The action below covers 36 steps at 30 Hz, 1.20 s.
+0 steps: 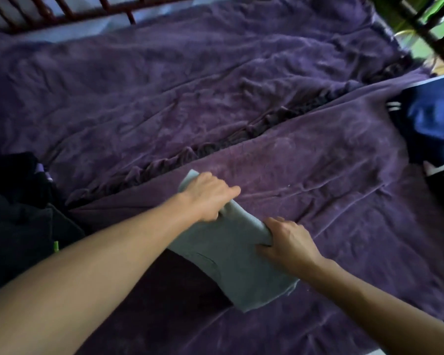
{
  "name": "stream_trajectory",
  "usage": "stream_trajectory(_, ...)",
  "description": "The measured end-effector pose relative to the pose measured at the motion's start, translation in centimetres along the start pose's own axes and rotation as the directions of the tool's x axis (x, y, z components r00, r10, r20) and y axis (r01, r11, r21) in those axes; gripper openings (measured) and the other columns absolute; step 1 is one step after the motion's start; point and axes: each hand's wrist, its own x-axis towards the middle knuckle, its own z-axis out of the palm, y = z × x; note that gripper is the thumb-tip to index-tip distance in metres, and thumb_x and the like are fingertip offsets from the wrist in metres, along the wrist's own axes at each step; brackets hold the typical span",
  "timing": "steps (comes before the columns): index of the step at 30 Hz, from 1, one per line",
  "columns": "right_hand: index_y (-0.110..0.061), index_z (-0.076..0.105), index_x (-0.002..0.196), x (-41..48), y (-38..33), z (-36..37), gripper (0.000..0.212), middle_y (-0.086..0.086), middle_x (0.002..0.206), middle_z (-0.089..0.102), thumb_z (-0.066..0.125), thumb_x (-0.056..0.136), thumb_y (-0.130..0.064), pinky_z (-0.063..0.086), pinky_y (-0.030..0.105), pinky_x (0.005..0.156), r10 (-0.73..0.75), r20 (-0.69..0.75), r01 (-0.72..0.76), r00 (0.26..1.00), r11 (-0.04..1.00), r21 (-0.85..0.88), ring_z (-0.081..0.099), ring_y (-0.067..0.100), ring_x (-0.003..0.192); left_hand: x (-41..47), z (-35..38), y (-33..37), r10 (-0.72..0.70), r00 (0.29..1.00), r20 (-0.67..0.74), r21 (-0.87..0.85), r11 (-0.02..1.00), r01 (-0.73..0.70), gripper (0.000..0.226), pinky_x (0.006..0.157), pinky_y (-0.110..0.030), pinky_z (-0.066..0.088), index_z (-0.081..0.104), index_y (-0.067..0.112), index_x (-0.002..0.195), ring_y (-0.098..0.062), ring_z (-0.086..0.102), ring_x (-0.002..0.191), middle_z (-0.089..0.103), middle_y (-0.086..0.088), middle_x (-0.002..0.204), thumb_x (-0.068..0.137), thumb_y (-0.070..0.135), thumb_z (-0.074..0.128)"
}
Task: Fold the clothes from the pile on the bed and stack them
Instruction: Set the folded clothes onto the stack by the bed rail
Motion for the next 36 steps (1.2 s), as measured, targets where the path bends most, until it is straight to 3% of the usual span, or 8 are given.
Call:
stream_trajectory(4,-0.020,0.056,0.095,-3.4,3.6,-4.3,0.027,-0.003,0.097,0.054,0.061,0.081,-0.042,0.038,0.035,0.057,-0.109,-0.127,0.088,0.986,0.984,-0.156,0.056,0.021,0.097,-1.1,-2.5,5.2,-0.090,0.989,-0.120,0.026,0.995,0.094,0.025,0.081,-0.034,0.034,0.053,0.022,0.103,-0.021,0.056,0.098,0.057,0.002,0.102,0.081,0.009,0.056)
stream_trajectory(7,-0.018,0.062,0.097,-6.6,7.5,-8.1,0.030,-0.002,0.097,0.058,0.071,0.073,-0.034,0.041,0.034,0.047,-0.154,-0.190,0.103,0.970,0.961,-0.257,0.060,0.024,0.092,-1.0,-5.8,10.5,-0.138,0.960,-0.244,0.068,0.985,0.159,0.028,0.074,-0.034,0.041,0.059,0.021,0.093,-0.022,0.060,0.085,0.060,0.001,0.091,0.069,0.010,0.066)
stream_trajectory(11,-0.018,0.062,0.106,-11.7,13.8,-13.7,0.037,-0.004,0.105,0.065,0.071,0.073,-0.031,0.051,0.035,0.071,-0.131,-0.203,0.077,0.970,0.963,-0.257,0.065,0.024,0.096,1.2,-11.1,18.0,-0.128,0.917,-0.379,0.090,0.981,0.174,0.034,0.060,-0.033,0.051,0.063,0.021,0.070,-0.020,0.061,0.062,0.063,0.003,0.066,0.042,0.011,0.079)
stream_trajectory(13,-0.016,0.065,0.100,-14.2,17.3,-16.0,0.038,-0.004,0.097,0.068,0.077,0.067,-0.030,0.052,0.033,0.069,-0.130,-0.253,0.065,0.959,0.966,-0.250,0.068,0.024,0.087,2.9,-13.8,21.6,-0.125,0.904,-0.410,0.099,0.979,0.180,0.032,0.059,-0.032,0.050,0.063,0.021,0.068,-0.019,0.060,0.061,0.062,0.005,0.063,0.042,0.010,0.079)
stream_trajectory(19,-0.021,0.055,0.113,-19.5,26.5,-20.9,0.033,-0.004,0.112,0.062,0.053,0.083,-0.035,0.044,0.035,0.075,-0.053,-0.268,-0.007,0.962,0.975,-0.221,0.062,0.025,0.102,9.2,-20.6,29.7,-0.006,0.897,-0.442,0.149,0.986,0.080,0.038,0.053,-0.026,0.046,0.057,0.023,0.056,-0.016,0.056,0.051,0.055,0.008,0.052,0.031,0.006,0.080)
stream_trajectory(22,-0.025,0.051,0.114,-20.2,29.9,-22.6,0.032,-0.006,0.113,0.060,0.051,0.085,-0.038,0.037,0.036,0.068,-0.003,-0.274,-0.056,0.962,0.976,-0.209,0.060,0.024,0.102,12.8,-23.0,31.5,0.009,0.927,-0.375,0.140,0.989,0.047,0.030,0.066,-0.028,0.043,0.058,0.024,0.072,-0.015,0.060,0.070,0.062,0.007,0.070,0.052,0.011,0.076)
stream_trajectory(25,-0.026,0.050,0.110,-19.8,33.4,-23.9,0.027,-0.006,0.109,0.061,0.050,0.085,-0.034,0.033,0.036,0.063,0.081,-0.276,-0.128,0.958,0.980,-0.155,0.061,0.027,0.097,17.5,-24.9,32.3,0.035,0.953,-0.300,0.141,0.990,0.008,0.024,0.083,-0.032,0.034,0.055,0.025,0.097,-0.019,0.056,0.101,0.064,0.005,0.100,0.079,0.009,0.053)
stream_trajectory(36,-0.025,0.050,0.096,-13.2,44.4,-30.5,0.019,-0.001,0.095,0.066,0.054,0.078,-0.029,0.031,0.034,0.058,0.261,-0.317,-0.265,0.912,0.964,0.032,0.062,0.029,0.088,34.1,-34.8,33.0,0.151,0.965,-0.216,0.239,0.966,-0.098,0.019,0.085,-0.034,0.036,0.059,0.026,0.101,-0.022,0.058,0.106,0.065,0.002,0.107,0.083,0.021,0.058)
